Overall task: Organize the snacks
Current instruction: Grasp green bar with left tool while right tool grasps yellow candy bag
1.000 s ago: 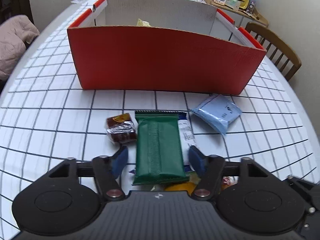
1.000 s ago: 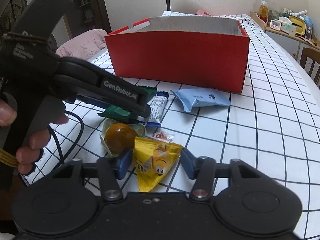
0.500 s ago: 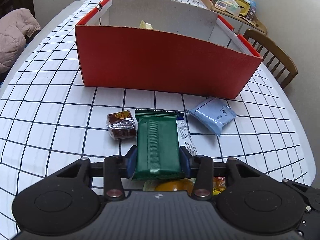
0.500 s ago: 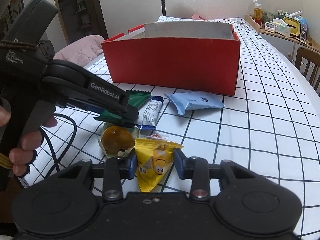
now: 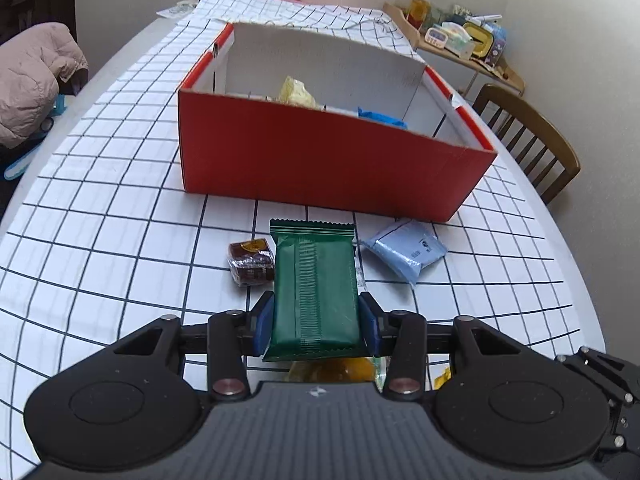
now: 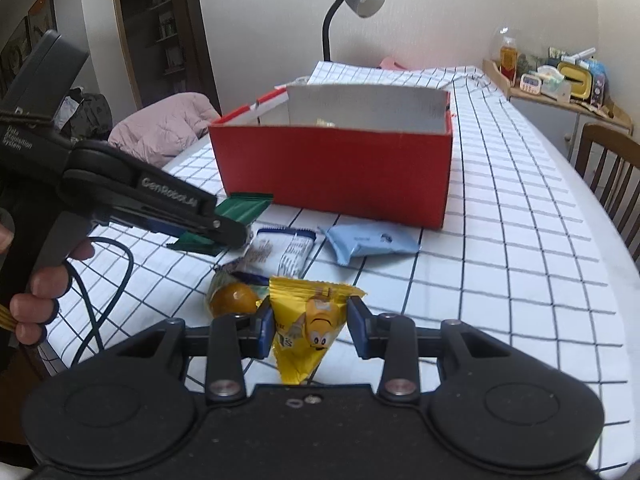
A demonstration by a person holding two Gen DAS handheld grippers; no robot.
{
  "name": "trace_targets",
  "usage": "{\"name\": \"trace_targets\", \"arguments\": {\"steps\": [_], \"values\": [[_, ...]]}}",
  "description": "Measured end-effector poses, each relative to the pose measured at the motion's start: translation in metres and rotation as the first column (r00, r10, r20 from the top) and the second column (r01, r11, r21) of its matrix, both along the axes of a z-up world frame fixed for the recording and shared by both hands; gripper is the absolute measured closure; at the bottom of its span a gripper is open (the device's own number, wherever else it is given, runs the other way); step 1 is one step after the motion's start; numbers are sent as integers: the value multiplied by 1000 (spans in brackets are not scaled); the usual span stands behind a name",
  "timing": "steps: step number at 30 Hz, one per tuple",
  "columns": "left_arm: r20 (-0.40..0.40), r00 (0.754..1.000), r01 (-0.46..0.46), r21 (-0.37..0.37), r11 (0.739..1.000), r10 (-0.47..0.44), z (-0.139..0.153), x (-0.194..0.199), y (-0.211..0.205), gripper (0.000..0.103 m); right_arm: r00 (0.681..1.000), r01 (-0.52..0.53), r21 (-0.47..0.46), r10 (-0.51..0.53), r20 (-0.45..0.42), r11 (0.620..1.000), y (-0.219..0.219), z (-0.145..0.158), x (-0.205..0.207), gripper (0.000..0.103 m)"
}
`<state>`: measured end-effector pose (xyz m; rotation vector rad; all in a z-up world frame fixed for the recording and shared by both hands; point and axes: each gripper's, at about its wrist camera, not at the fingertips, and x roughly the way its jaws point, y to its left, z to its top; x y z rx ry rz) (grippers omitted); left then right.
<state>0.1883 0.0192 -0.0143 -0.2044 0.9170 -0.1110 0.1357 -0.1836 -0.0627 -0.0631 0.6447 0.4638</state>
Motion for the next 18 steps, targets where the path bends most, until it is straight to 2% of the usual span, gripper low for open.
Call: {"name": "trace_targets", "arguments": {"steps": [10, 18], "values": [[56, 998, 13, 18, 1000, -14, 34, -8, 0, 59, 998, -11, -7, 11, 65, 1000, -6, 31, 6, 67], [125, 992, 10, 52, 999, -16, 68, 2, -2, 59, 993, 3, 15, -5, 121, 1000, -13, 64, 25, 67]]}}
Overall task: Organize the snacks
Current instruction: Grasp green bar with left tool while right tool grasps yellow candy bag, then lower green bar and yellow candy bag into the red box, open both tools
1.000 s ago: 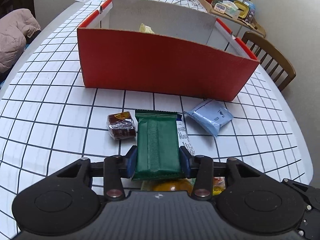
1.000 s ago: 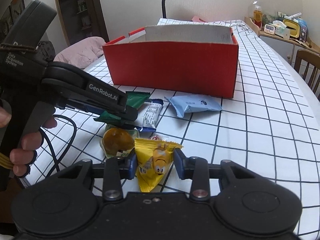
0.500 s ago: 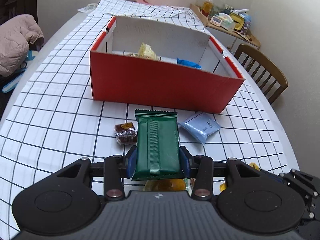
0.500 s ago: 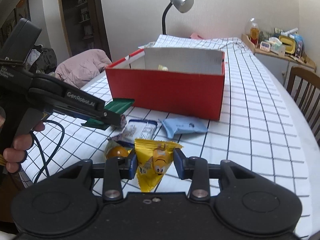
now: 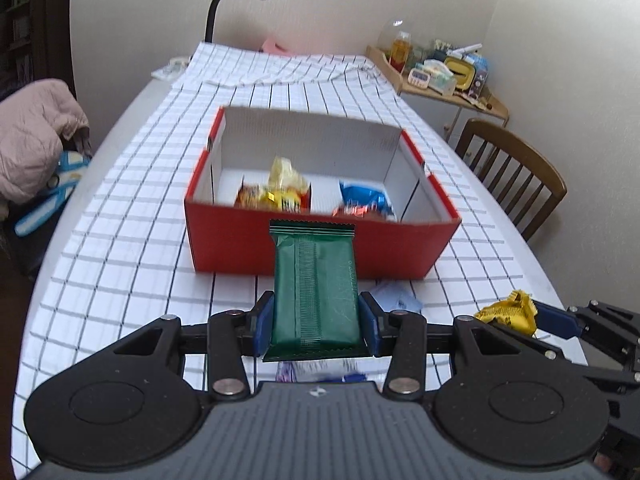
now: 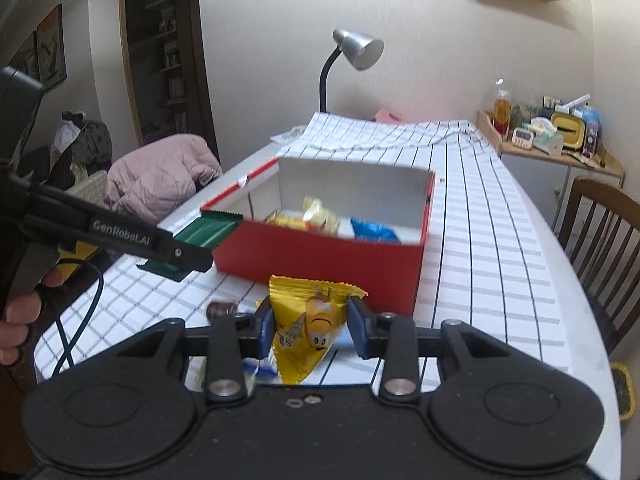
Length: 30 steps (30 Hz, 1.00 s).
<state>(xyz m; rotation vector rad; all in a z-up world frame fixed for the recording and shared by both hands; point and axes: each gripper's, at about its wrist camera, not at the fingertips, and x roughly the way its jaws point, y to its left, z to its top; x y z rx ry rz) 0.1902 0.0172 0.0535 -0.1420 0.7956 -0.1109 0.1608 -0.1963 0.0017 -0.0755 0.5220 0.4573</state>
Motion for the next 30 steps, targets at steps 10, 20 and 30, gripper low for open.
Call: {"name": "trace_targets", "arguments": {"steps": [10, 20, 30], "values": [[86, 996, 1, 60, 998, -6, 42, 23, -7, 59, 998, 30, 20, -31, 54, 999, -1, 33, 31, 67], [113, 994, 1, 99, 995, -12, 63, 55, -13, 59, 995, 63, 17, -64, 72, 998, 3, 51, 69, 67], [37, 999, -18, 101, 995, 15, 54, 117, -6, 59, 997, 83, -7, -83, 9, 997, 13, 50, 128, 66]]}}
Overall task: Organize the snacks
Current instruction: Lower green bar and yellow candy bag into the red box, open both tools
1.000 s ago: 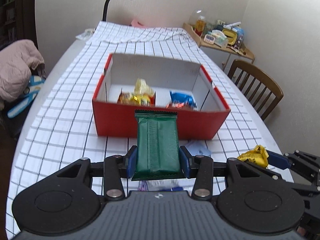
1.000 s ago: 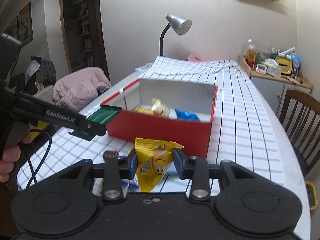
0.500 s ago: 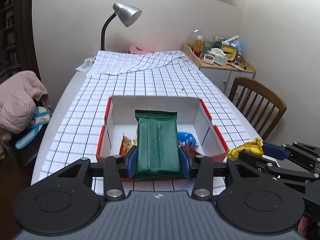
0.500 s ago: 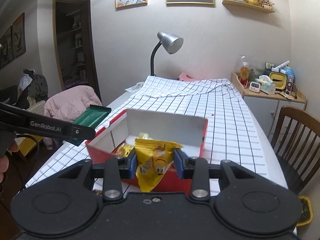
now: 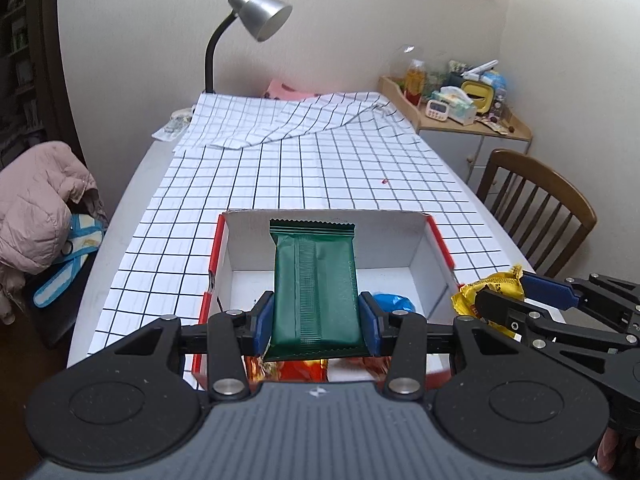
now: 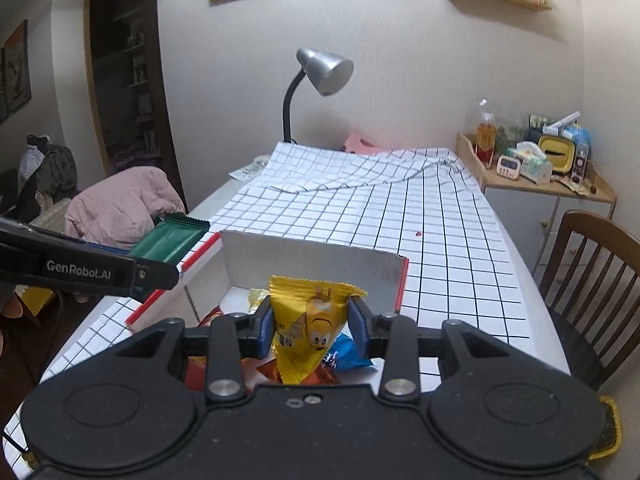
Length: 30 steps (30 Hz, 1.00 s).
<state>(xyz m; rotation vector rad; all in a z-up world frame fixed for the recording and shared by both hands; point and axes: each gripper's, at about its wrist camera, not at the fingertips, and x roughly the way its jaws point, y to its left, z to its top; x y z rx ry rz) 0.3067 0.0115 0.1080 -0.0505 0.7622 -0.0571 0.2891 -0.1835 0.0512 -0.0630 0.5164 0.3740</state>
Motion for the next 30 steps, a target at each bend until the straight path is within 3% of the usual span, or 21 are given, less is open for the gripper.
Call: {"name": "trace_targets", "arguments": {"steps": [16, 30], "values": [[-141, 985, -92, 30, 995, 96, -55, 90, 17, 59, 978, 69, 3, -68, -197, 998, 12, -49, 94, 66], [-256, 960, -98, 73, 993, 114, -102, 121, 20, 59, 959, 40, -66, -57, -278, 997, 30, -79, 117, 65]]}}
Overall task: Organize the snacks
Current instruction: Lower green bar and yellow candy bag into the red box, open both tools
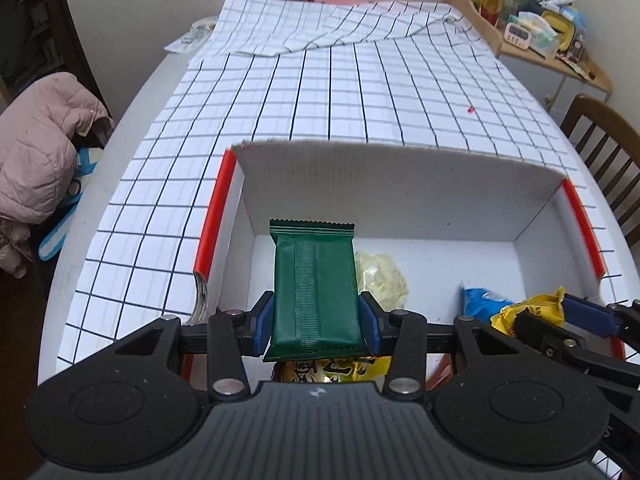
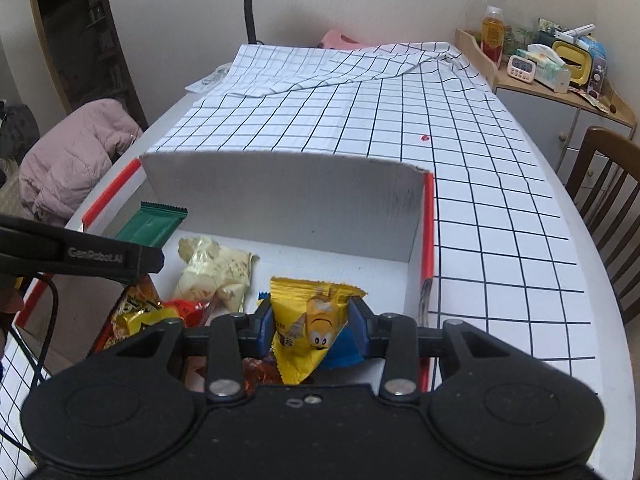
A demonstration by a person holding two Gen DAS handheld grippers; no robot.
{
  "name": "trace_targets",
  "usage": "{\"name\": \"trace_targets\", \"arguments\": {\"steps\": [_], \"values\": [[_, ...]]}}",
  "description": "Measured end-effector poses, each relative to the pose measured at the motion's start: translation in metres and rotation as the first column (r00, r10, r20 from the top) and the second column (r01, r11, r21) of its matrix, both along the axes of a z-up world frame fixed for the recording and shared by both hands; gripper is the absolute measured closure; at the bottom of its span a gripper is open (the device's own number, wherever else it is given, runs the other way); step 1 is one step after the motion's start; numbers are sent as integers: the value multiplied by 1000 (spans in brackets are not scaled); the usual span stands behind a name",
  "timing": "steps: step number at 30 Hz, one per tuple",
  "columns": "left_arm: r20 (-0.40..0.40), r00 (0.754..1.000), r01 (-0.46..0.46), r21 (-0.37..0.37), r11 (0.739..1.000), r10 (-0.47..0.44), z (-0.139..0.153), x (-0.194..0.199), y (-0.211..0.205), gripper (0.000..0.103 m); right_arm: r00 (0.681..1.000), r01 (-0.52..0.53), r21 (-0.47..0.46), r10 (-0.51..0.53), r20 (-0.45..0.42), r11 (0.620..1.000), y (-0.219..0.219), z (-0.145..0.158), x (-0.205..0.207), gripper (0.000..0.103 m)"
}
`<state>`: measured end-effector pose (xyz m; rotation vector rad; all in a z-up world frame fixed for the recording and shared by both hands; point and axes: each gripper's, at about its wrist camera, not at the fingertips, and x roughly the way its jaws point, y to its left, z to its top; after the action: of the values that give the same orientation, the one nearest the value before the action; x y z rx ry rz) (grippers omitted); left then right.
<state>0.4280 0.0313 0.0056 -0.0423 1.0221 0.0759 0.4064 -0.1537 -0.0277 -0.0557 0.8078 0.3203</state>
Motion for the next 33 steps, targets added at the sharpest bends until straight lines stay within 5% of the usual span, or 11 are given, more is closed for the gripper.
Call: {"name": "trace_targets", "arguments": {"steps": [9, 12, 19, 33], "values": [[-12, 1000, -6, 2, 1000, 6, -6, -1, 6, 58, 1000, -12, -9, 12, 7, 1000, 2, -3, -5, 59], [-2, 1000, -12, 4, 1000, 12, -3, -5, 5, 43, 1000, -8, -7, 8, 15, 1000, 2, -2, -8, 51], [30, 1000, -5, -7, 1000, 5, 7, -17, 3, 42, 999, -1, 17, 0, 53, 1000, -4, 10, -22, 33], [113, 994, 2, -26, 1000, 1, 42, -56, 2, 41, 992, -13, 41, 8, 129, 999, -13, 45, -58, 17]]}}
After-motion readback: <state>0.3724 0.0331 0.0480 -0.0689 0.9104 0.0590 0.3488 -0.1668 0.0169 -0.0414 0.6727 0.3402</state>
